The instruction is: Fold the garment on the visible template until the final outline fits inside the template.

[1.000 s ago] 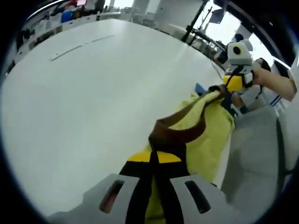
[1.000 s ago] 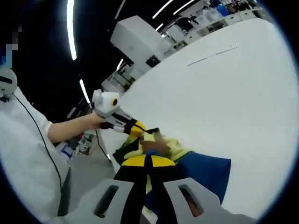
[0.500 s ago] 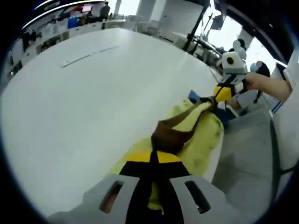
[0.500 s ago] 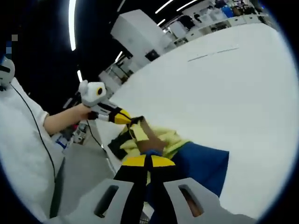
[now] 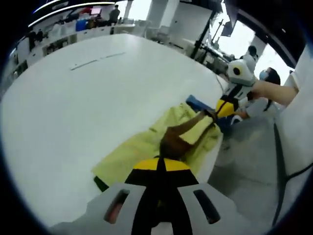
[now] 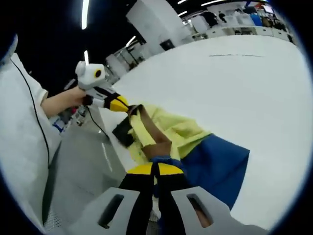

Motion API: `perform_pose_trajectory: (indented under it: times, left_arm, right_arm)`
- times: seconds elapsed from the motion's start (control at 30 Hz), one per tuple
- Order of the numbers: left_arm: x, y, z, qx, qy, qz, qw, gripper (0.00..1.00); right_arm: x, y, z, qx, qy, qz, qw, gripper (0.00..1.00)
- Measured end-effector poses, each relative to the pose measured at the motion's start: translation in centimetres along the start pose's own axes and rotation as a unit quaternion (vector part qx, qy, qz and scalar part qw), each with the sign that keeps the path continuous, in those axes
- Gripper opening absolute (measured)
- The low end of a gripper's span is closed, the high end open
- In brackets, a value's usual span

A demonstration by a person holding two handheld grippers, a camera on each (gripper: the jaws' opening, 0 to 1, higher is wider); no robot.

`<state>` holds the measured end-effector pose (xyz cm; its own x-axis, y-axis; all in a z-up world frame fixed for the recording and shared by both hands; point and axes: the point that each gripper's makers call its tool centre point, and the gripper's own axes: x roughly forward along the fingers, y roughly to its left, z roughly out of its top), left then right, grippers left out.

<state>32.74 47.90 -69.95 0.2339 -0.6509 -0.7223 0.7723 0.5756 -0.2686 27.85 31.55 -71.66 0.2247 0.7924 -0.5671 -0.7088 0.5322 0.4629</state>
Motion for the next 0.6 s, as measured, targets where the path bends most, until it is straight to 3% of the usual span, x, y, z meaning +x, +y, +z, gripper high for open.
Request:
perform_pose_trajectory:
  times: [0.2, 0.37, 0.6]
  left_arm:
    - [-0.2, -0.6, -1.2, -0.002, 0.009, 0.000, 1.0000, 0.00]
    - [-0.2, -1.4, -2.1, -0.004, 0.019, -0.003, 0.9998, 0.00]
    - [-0.3, -1.6, -3.1, -0.008, 0.026, 0.000, 0.9996, 0.00]
  right_arm:
    - [0.3, 1.0, -0.8, -0.013, 0.016, 0.005, 0.9998, 0.02]
    - [0.6, 1.8, -2.2, -0.031, 0.048, 0.009, 0.9983, 0.02]
    - [0.6, 2.1, -2.0, -0.038, 0.033, 0.001, 0.9988, 0.03]
